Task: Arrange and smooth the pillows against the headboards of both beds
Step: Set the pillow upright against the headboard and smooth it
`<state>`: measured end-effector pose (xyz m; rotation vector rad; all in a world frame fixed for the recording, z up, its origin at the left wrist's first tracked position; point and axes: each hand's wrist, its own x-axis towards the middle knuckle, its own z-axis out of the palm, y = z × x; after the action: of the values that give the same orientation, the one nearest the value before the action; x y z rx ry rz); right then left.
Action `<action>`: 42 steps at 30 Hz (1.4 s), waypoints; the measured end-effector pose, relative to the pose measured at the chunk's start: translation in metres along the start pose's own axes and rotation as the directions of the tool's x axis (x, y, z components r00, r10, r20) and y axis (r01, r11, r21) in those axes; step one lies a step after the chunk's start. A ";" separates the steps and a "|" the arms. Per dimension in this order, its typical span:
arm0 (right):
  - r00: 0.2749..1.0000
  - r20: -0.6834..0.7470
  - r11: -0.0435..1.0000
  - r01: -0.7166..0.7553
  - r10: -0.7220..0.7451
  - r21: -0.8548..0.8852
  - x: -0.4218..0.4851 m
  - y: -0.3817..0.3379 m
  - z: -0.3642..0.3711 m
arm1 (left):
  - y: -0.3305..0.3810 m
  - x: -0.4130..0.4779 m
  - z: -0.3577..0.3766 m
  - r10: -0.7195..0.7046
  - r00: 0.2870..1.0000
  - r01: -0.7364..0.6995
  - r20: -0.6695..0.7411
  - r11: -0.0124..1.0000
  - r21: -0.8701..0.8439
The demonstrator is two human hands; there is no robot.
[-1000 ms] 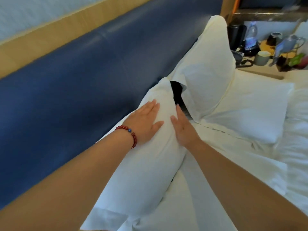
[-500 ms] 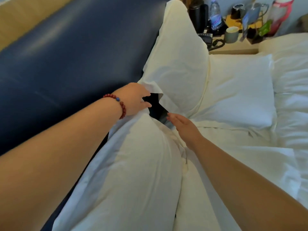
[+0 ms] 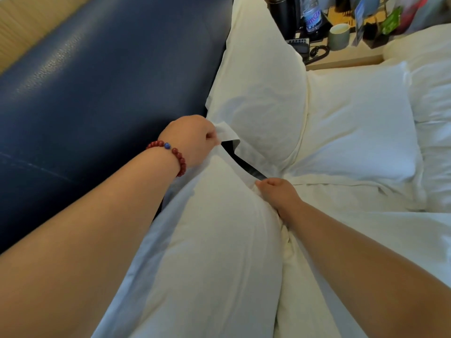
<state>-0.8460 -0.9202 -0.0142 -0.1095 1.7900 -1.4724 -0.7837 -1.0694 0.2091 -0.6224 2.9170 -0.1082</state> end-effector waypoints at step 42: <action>0.969 0.201 0.791 0.235 -0.144 -0.564 -0.026 0.059 -0.137 | 0.089 0.052 0.168 0.097 0.790 -0.008 0.605 0.989 -0.148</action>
<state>-0.8890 -0.7792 -0.0506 -0.7157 2.0970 -0.9520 -0.8381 -1.0166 0.0268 -0.4760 2.3096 0.2620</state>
